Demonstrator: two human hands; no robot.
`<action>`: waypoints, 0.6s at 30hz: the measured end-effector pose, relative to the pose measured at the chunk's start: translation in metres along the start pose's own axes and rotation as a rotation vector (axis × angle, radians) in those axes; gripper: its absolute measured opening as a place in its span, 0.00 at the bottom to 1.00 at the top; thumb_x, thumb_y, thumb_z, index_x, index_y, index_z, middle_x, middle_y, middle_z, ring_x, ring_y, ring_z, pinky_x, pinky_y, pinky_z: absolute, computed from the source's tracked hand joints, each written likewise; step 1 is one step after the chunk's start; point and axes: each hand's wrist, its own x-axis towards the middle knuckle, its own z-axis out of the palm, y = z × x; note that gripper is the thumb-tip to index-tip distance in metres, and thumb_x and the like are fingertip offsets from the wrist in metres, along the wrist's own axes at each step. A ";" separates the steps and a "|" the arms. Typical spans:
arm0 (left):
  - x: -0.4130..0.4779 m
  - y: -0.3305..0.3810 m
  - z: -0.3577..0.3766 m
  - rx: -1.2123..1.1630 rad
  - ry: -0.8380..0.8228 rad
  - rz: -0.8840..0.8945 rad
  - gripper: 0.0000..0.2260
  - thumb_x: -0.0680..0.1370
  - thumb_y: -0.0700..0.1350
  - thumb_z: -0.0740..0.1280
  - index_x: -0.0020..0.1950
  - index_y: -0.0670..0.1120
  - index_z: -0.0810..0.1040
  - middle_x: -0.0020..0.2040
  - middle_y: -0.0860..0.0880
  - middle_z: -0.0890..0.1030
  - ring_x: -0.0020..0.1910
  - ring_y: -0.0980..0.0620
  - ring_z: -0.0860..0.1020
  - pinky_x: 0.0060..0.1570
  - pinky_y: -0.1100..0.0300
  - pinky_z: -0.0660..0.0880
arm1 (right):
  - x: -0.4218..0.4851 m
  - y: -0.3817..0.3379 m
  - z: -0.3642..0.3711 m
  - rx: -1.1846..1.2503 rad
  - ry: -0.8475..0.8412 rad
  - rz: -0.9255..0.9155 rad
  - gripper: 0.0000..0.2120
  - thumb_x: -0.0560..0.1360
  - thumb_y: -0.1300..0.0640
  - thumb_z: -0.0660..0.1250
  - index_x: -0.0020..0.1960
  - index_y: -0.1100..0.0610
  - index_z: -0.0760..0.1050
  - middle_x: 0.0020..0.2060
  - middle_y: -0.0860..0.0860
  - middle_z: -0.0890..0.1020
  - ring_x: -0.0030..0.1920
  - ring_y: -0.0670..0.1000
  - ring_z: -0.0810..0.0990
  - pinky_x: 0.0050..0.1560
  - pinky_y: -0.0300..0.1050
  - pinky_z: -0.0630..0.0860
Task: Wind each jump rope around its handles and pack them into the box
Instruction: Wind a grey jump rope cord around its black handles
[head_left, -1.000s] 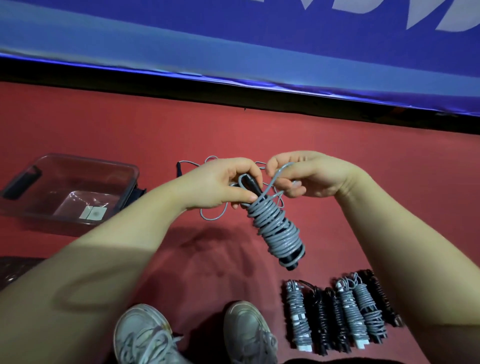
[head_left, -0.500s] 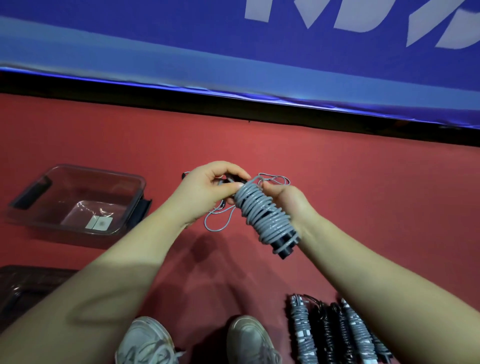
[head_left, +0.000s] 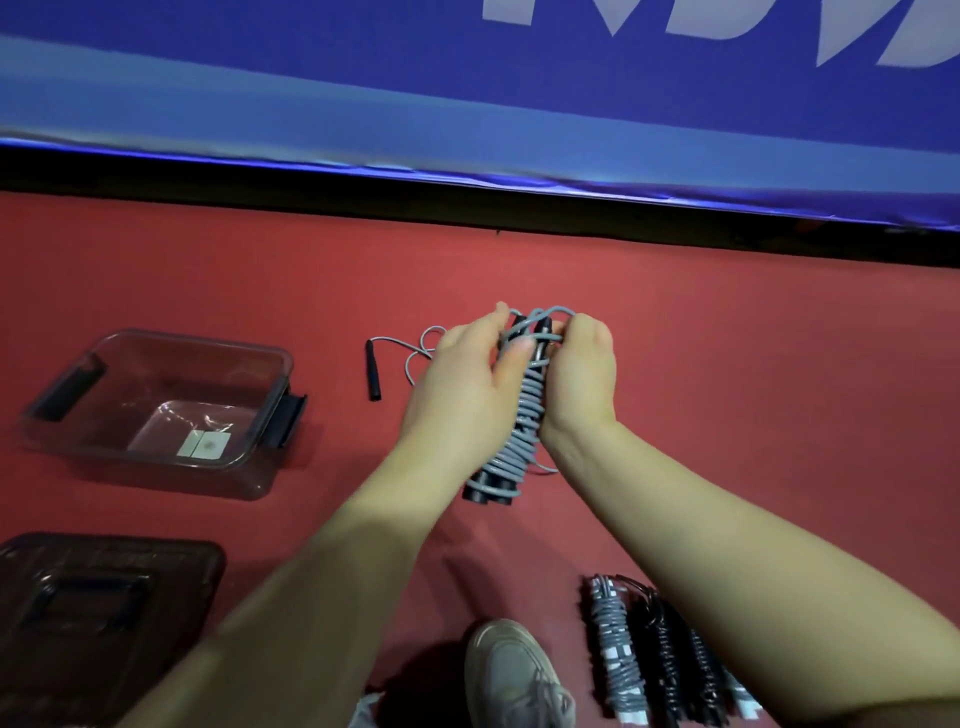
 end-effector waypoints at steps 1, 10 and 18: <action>-0.003 0.001 0.003 0.001 -0.078 -0.040 0.27 0.80 0.51 0.60 0.77 0.51 0.56 0.74 0.50 0.64 0.72 0.52 0.63 0.67 0.63 0.58 | -0.001 -0.001 0.003 0.000 0.008 -0.002 0.06 0.75 0.61 0.52 0.41 0.58 0.66 0.34 0.54 0.71 0.32 0.50 0.71 0.35 0.42 0.70; -0.007 -0.013 -0.016 -0.356 -0.360 -0.172 0.48 0.72 0.35 0.70 0.75 0.65 0.43 0.50 0.57 0.81 0.41 0.59 0.80 0.46 0.66 0.76 | -0.006 -0.009 0.017 0.037 0.055 -0.061 0.08 0.76 0.62 0.53 0.40 0.56 0.66 0.34 0.50 0.70 0.35 0.50 0.71 0.39 0.46 0.71; 0.001 -0.024 -0.022 -0.681 0.054 -0.116 0.41 0.70 0.30 0.70 0.76 0.56 0.57 0.53 0.56 0.79 0.38 0.59 0.79 0.40 0.64 0.77 | -0.016 -0.010 0.004 -0.049 -0.360 -0.041 0.10 0.83 0.60 0.49 0.44 0.54 0.63 0.35 0.52 0.79 0.30 0.41 0.80 0.31 0.33 0.72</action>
